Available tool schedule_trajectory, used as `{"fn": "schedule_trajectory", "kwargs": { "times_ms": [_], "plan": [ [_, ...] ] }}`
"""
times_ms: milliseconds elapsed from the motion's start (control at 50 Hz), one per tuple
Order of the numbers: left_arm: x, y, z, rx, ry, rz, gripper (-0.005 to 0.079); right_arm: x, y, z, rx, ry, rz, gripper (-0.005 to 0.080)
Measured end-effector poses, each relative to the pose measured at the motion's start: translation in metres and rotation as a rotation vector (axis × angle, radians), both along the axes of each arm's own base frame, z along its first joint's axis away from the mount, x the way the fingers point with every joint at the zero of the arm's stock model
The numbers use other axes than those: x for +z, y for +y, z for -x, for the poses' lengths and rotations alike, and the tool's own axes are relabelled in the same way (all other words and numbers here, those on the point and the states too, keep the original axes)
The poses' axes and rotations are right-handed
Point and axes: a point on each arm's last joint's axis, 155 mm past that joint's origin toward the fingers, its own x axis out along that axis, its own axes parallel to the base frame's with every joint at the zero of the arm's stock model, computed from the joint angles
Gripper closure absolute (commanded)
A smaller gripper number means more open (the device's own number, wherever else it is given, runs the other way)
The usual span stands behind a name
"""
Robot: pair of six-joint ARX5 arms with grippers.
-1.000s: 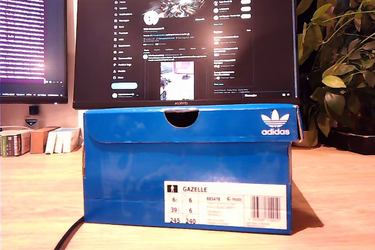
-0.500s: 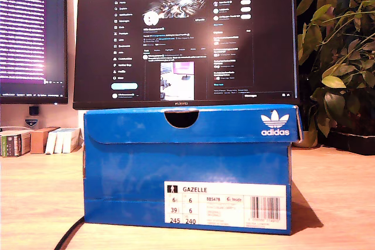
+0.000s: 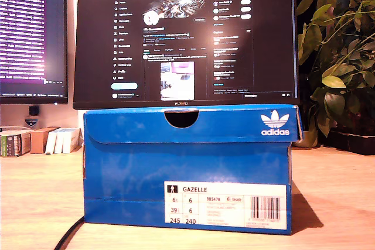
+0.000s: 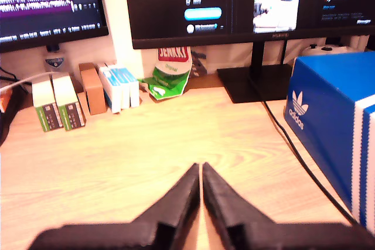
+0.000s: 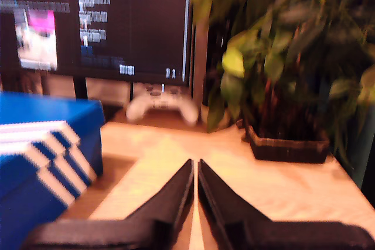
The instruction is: Close the blue shoebox by pushing the lid with your left arm and holding the box in place with your right arm
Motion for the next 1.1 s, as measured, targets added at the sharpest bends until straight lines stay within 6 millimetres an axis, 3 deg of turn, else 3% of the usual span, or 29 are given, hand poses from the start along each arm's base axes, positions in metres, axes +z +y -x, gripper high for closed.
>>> {"fn": "schedule_trajectory", "kwargs": {
  "times_ms": [140,260,480,1100],
  "plan": [
    [-0.002,0.004,-0.002,0.024,0.0,0.001,0.0756,-0.007,0.0,0.0,0.001,0.027,0.024,0.0763],
    [-0.029,0.011,-0.004,0.061,0.067,0.001,0.0756,-0.024,0.0,0.001,0.003,0.093,0.043,0.0763],
    [-0.031,0.027,-0.006,0.15,0.073,0.0,0.0756,-0.037,0.0,0.003,0.004,0.144,0.069,0.0763],
    [-0.031,0.031,-0.006,0.174,0.074,-0.003,0.0756,-0.037,-0.001,0.003,-0.001,0.144,0.07,0.0763]
  ]
}}
